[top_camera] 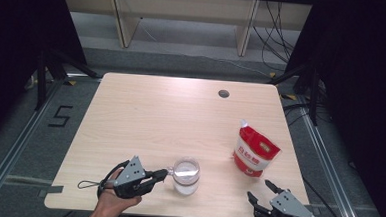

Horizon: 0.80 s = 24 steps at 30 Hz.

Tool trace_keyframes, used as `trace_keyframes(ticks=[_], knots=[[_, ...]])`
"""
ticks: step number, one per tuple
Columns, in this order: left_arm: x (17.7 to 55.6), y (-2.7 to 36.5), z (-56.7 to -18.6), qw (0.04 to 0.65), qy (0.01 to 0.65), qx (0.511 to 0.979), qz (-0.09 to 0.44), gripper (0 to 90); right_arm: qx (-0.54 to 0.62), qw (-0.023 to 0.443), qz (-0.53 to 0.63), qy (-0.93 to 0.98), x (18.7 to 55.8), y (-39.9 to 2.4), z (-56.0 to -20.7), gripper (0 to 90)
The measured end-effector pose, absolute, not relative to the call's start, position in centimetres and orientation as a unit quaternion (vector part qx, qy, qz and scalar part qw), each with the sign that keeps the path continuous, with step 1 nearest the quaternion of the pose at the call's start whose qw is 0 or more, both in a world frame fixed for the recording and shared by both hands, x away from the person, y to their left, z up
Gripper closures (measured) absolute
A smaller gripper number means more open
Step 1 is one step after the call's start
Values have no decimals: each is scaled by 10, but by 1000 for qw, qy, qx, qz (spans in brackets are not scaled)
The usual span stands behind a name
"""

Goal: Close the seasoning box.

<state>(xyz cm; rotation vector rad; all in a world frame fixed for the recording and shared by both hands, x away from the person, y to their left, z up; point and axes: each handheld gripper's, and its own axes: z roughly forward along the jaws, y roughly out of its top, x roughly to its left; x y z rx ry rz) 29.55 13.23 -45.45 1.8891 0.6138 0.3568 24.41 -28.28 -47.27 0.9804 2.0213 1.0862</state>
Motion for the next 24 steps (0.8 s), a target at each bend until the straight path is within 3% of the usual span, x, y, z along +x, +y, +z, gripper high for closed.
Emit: trace_keyframes(ticks=[3,8,13,24], knots=[[294,135,-455,533,262,792,143,812,374,314,414,769,244,-282,-472,333],[293,142,-458,562,263,777,108,664,371,317,414,769,244,-282,-473,333],[293,150,-457,556,267,778,116,526,367,314,413,772,243,-280,-473,332],[283,154,-459,530,271,793,127,338,362,316,412,774,243,-281,-473,328]])
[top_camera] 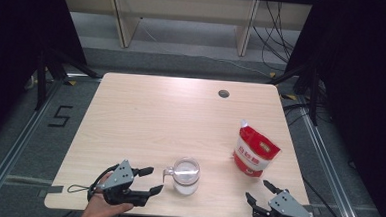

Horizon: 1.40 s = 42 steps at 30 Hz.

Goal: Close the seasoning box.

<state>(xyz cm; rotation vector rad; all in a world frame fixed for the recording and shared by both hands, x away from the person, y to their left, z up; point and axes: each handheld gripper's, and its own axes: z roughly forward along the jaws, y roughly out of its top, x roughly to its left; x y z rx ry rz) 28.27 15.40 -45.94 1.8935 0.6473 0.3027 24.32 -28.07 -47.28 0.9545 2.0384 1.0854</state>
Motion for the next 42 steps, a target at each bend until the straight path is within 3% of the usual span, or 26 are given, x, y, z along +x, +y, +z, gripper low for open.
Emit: trace_keyframes(ticks=[16,27,42], knots=[[280,162,-479,520,289,798,97,162,360,311,414,776,243,-279,-474,323],[274,170,-484,517,289,801,87,152,365,299,416,777,243,-278,-475,322],[271,173,-494,468,290,827,109,153,348,286,411,792,245,-276,-479,318]])
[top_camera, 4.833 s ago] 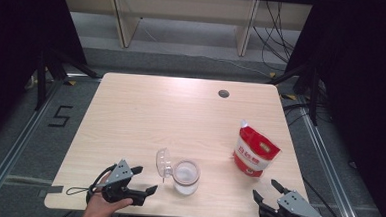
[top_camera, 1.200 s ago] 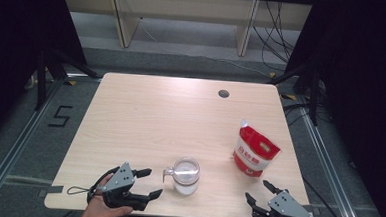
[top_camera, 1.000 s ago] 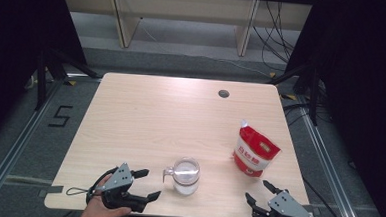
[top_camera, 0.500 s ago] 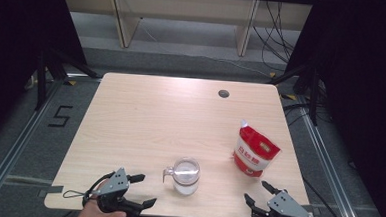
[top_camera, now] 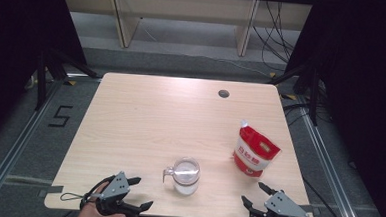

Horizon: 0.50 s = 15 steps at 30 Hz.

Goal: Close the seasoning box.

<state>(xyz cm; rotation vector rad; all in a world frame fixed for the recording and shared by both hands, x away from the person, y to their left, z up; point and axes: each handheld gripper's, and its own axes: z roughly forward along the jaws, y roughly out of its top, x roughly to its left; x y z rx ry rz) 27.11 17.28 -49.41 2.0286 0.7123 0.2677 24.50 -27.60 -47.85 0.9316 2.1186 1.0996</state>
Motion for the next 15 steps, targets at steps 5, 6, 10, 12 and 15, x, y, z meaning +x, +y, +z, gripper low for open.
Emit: trace_keyframes(ticks=[5,6,10,12,15], knots=[[271,173,-495,469,290,827,112,153,341,286,410,796,246,-276,-479,318],[271,173,-495,465,292,828,114,153,341,284,414,795,247,-276,-480,318],[272,174,-495,455,284,836,118,153,350,280,411,794,246,-275,-480,315],[271,172,-496,463,295,829,109,153,351,279,411,794,246,-276,-481,313],[272,173,-496,460,294,831,111,153,357,276,411,793,246,-276,-482,309]])
